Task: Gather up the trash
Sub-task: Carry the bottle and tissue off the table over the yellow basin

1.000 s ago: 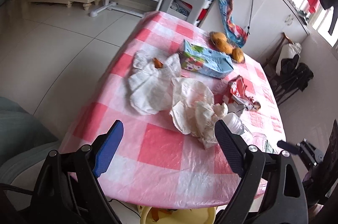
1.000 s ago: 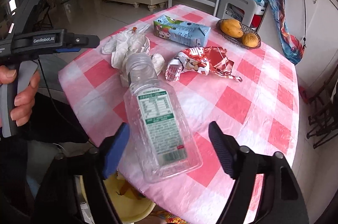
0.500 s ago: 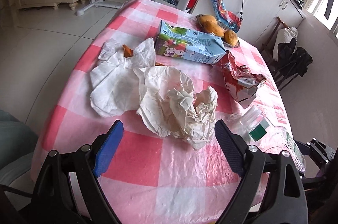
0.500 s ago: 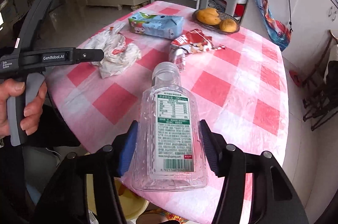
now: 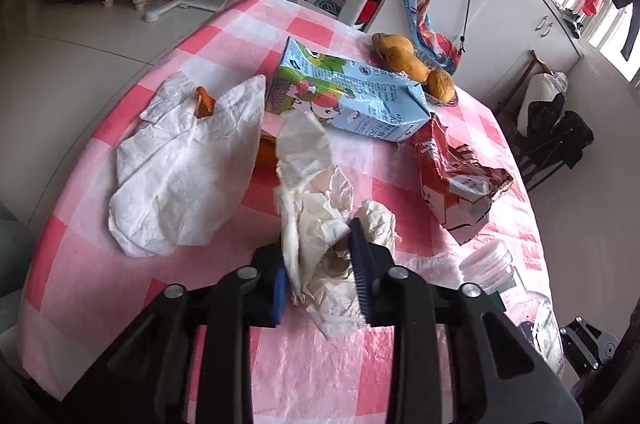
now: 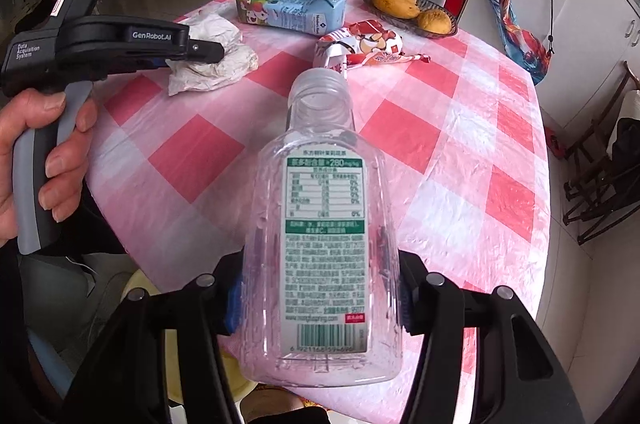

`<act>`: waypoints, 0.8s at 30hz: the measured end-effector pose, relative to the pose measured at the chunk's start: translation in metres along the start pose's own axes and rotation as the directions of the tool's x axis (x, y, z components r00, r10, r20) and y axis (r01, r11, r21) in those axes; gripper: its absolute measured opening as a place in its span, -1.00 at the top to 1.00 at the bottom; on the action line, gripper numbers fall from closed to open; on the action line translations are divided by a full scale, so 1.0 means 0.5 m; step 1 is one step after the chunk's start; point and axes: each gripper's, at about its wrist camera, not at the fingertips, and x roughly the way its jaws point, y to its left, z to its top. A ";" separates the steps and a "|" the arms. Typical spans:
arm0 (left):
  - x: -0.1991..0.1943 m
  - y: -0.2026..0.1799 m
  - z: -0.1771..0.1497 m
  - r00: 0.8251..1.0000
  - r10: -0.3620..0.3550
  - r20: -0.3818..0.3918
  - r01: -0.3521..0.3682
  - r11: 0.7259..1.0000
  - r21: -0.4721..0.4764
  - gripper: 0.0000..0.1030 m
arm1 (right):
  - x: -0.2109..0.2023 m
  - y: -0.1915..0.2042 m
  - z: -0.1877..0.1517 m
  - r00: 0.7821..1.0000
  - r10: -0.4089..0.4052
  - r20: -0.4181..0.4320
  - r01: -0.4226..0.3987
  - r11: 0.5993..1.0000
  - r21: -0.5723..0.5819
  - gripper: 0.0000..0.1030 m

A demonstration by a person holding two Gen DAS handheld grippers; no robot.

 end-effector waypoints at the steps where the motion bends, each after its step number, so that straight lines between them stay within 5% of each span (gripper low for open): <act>1: -0.006 0.000 -0.002 1.000 0.000 0.008 0.000 1.000 0.009 0.56 | 0.001 -0.002 0.001 1.000 0.010 0.002 -0.010 1.000 0.008 -0.07; 24: -0.132 -0.021 -0.095 0.998 0.020 0.065 -0.029 0.988 0.152 0.63 | -0.011 0.000 0.000 0.990 0.131 0.042 -0.135 0.986 0.099 -0.06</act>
